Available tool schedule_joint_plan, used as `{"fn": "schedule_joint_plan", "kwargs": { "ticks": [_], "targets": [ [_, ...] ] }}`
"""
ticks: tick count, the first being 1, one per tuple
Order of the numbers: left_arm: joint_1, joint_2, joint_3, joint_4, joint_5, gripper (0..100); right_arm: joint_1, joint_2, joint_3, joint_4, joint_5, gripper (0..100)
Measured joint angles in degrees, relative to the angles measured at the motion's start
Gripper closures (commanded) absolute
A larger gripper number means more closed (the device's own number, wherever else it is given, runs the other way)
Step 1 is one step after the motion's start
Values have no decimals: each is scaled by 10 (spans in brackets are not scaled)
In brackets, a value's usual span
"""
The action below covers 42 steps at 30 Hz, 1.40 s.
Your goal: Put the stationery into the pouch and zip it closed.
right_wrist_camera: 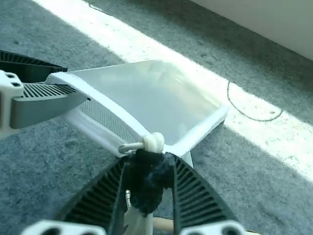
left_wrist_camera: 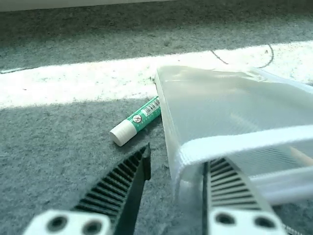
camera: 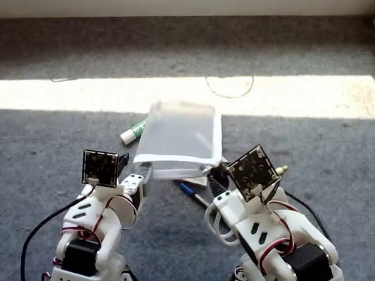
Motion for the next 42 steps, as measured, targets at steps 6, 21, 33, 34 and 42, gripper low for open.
{"fn": "schedule_joint_plan", "kwargs": {
  "ticks": [6,21,33,34,42],
  "targets": [
    [0,0,0,0,0,955,-2,0,0,0,0,992],
    [-6,1,-25,-40,-37,993,-4,-1,0,0,0,848],
    [-39,1,-76,-35,-38,993,122,-1,0,-31,-44,817],
    [-40,1,-77,-35,-38,993,132,-1,0,-39,-47,817],
    [-76,1,-113,-35,-38,993,149,0,99,-158,-48,817]
  ]
}}
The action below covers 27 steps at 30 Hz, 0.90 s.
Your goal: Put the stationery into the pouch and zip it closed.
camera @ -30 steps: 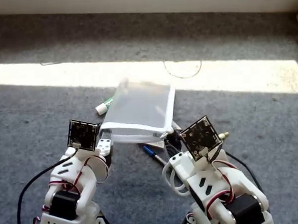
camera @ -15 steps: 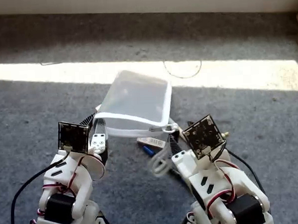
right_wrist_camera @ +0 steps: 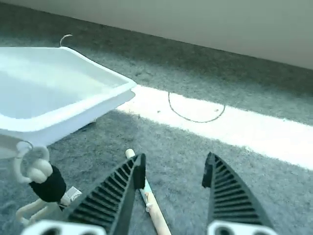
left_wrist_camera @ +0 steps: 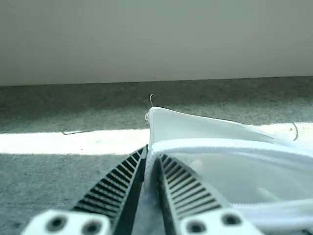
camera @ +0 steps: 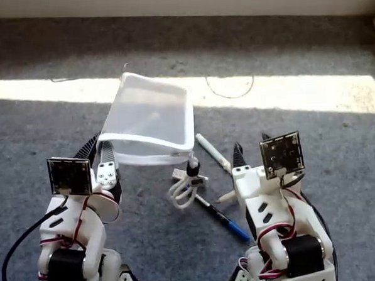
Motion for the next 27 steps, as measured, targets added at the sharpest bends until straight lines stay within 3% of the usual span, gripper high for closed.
{"fn": "schedule_joint_plan", "kwargs": {
  "ticks": [11,27],
  "targets": [
    [0,24,-101,84,-9,993,0,0,34,-37,0,817],
    [-8,376,-405,187,8,993,0,5,69,-78,0,817]
  ]
}}
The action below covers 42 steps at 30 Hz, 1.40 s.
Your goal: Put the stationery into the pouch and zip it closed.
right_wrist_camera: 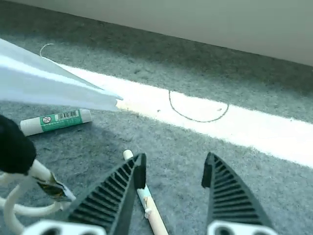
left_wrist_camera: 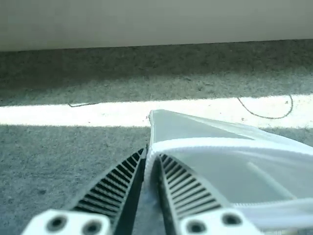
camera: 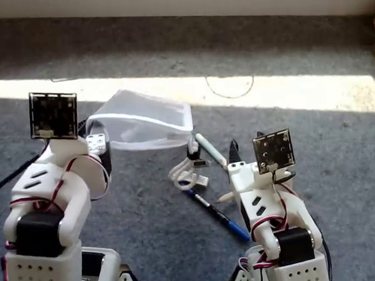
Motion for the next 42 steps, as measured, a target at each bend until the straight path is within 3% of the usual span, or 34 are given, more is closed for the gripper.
{"fn": "schedule_joint_plan", "kwargs": {
  "ticks": [9,16,21,32,42],
  "targets": [
    [-108,105,-34,1,78,993,0,0,0,0,0,818],
    [-118,107,-34,25,89,993,-1,24,0,-1,20,818],
    [-125,109,-33,28,89,993,-1,182,-43,1,25,818],
    [-125,108,-18,28,89,993,-1,531,-327,61,30,818],
    [-133,103,-7,28,89,993,-78,718,-501,126,98,818]
  ]
}}
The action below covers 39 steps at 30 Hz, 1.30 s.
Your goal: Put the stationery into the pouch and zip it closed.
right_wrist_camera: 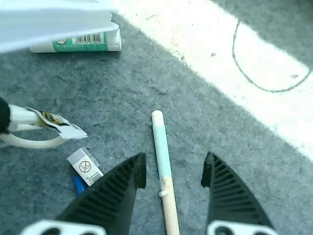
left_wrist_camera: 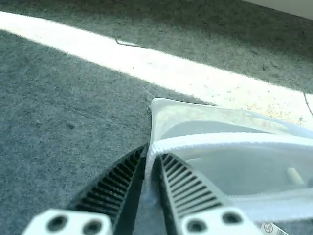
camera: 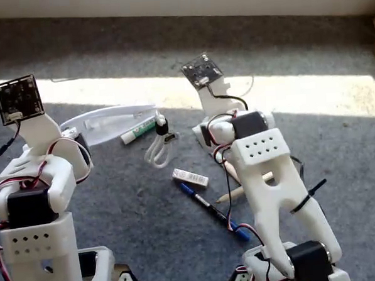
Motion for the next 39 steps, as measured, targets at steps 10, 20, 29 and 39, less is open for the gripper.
{"fn": "schedule_joint_plan", "kwargs": {
  "ticks": [10,20,29,39],
  "targets": [
    [-26,4,2,0,0,993,-21,84,-19,2,9,818],
    [-26,-3,18,0,0,993,-25,196,-19,-43,36,818],
    [-26,-4,30,0,0,993,-26,238,-19,-44,67,820],
    [-26,-4,31,0,0,993,-26,238,-19,-121,75,878]
  ]
}}
